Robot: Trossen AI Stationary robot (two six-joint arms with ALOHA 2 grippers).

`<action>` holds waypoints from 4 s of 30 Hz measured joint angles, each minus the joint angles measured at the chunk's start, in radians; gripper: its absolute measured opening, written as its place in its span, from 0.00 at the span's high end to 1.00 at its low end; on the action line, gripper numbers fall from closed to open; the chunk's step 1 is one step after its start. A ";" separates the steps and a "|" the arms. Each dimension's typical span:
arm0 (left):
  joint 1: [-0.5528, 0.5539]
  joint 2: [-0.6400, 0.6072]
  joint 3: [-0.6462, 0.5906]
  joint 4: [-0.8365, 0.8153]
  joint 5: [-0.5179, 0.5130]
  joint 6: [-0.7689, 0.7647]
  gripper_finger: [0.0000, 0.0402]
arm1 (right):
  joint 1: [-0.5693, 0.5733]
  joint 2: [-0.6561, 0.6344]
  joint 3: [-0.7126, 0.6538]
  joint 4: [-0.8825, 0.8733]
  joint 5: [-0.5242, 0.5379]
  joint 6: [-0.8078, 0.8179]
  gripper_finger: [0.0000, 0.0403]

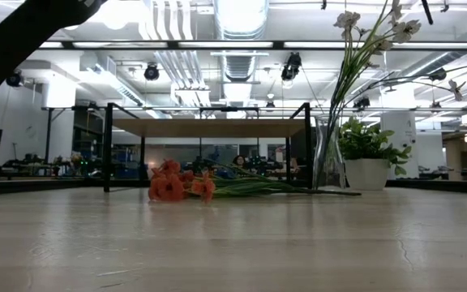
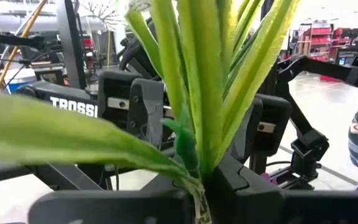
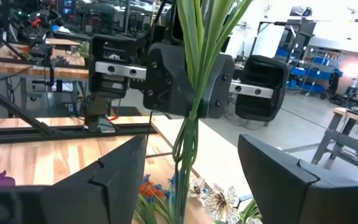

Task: Pick and place flowers into a vace then onto a shelf
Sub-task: Put the white flowers into the blue flower vase

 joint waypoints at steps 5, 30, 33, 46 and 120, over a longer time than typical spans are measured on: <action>0.000 0.000 0.000 0.003 0.000 0.000 1.00 | -0.010 0.001 0.010 0.000 0.000 -0.006 0.37; 0.000 -0.012 0.000 0.010 0.009 0.011 1.00 | -0.091 0.125 0.032 -0.003 -0.081 -0.017 0.43; -0.003 -0.031 0.000 -0.012 0.008 0.024 1.00 | -0.090 0.110 0.032 -0.005 -0.134 -0.017 0.43; 0.008 -0.149 0.001 -0.199 -0.090 0.147 1.00 | -0.122 -0.227 0.094 -0.740 -0.671 0.382 0.43; 0.041 -0.358 0.000 -0.611 -0.204 0.177 0.56 | -0.565 -0.059 0.472 -1.184 -0.746 0.731 0.98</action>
